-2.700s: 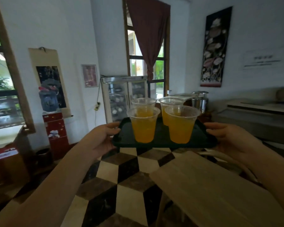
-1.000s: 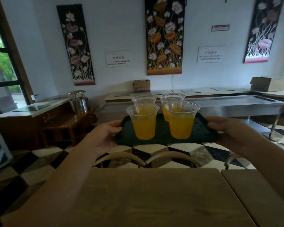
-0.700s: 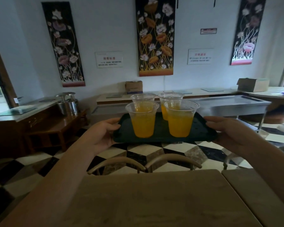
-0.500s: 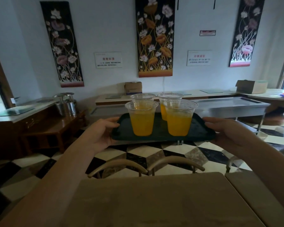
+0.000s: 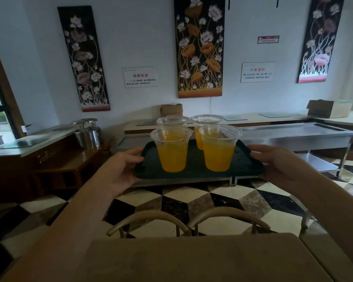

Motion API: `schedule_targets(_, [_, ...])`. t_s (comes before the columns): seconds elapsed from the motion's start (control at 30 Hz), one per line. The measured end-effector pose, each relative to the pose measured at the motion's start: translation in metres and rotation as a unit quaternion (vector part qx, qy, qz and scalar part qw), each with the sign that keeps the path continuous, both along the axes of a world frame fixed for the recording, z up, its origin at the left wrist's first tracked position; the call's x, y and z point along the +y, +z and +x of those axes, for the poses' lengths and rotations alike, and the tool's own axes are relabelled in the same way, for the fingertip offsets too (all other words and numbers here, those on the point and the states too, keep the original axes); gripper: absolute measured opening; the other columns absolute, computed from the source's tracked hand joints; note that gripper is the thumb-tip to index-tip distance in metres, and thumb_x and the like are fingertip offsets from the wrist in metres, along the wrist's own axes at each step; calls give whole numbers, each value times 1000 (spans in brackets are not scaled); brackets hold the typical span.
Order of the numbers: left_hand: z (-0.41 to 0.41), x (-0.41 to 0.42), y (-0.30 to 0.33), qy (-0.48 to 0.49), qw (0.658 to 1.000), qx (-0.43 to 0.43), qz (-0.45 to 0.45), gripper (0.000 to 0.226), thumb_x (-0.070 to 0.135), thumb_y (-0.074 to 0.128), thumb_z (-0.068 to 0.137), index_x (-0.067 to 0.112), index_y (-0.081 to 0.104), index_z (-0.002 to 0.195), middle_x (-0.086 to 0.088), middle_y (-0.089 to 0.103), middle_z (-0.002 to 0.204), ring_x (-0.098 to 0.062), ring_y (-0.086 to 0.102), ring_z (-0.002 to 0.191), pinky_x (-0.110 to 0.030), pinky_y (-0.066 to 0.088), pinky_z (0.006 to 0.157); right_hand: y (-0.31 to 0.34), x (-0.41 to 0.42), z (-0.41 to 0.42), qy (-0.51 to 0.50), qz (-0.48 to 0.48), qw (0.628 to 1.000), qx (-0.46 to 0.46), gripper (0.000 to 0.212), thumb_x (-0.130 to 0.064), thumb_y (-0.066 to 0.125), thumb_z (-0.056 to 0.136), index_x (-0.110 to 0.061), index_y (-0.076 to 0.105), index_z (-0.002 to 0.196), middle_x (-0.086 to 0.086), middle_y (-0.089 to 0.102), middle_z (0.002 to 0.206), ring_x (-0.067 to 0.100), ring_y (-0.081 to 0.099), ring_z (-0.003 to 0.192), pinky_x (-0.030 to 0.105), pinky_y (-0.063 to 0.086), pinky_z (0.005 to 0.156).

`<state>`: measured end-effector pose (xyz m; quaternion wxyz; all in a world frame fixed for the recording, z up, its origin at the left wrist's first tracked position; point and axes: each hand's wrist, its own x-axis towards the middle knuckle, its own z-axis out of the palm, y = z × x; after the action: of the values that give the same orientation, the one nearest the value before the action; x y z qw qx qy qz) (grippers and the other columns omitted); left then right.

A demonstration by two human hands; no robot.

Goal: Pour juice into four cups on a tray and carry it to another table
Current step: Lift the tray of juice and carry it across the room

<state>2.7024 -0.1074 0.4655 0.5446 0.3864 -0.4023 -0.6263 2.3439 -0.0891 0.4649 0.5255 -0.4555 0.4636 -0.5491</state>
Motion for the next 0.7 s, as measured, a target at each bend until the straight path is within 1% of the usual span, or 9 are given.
schedule_targets(0.13, [-16,-30,2,6,1000,-3,7,42,-5,46,92,9,68,125,-16,73,120,-29,75,98,-32,62,64,6,-31,-12,7,1,1000,5,33,4,39,100,-11,66,113,14,65,114,30,60,103,42,54,82])
schedule_targets(0.17, [-20,-37,2,8,1000,1,9,42,-6,46,92,9,68,126,-17,73,121,-30,75,100,-33,62,65,8,-39,-16,8,3,1000,5,33,3,39,100,-11,66,113,15,65,115,29,60,103,40,53,79])
schedule_targets(0.23, [-26,-49,2,12,1000,8,8,43,-6,46,92,9,67,127,-17,73,121,-31,74,103,-33,63,67,9,-57,-24,0,8,1000,-1,33,2,42,100,-9,65,120,15,63,120,29,59,106,36,52,76])
schedule_targets(0.33, [-34,-64,2,15,1000,4,8,46,-6,45,92,9,64,131,-15,75,117,-30,76,98,-33,62,65,7,-81,-34,-20,17,1000,-14,38,1,46,99,-8,60,132,16,59,129,32,56,117,35,53,78])
schedule_targets(0.43, [-35,-75,0,15,1000,-5,12,50,-7,44,93,10,60,136,-16,71,124,-30,75,99,-34,62,66,4,-97,-36,-22,19,999,-14,40,1,46,98,-9,58,135,16,57,134,34,55,121,39,53,86])
schedule_targets(0.5, [-34,-82,-1,12,1000,-11,11,50,-6,44,93,10,59,138,-17,68,129,-31,74,102,-35,63,67,3,-104,-35,-21,21,999,-13,41,2,44,99,-8,57,136,16,59,133,33,56,120,38,53,87])
schedule_targets(0.6, [-32,-93,-4,11,1000,-18,9,49,-6,43,94,10,59,137,-18,68,130,-32,74,104,-36,63,69,3,-108,-29,-18,23,1000,-11,39,3,42,100,-8,59,133,17,62,127,31,60,111,38,54,81])
schedule_targets(0.7, [-28,-104,-9,12,999,-29,7,49,-7,42,94,10,59,138,-17,68,129,-33,73,104,-36,63,67,-3,-114,-23,-26,25,999,-4,40,4,42,100,-6,57,136,18,62,126,31,62,106,38,54,79])
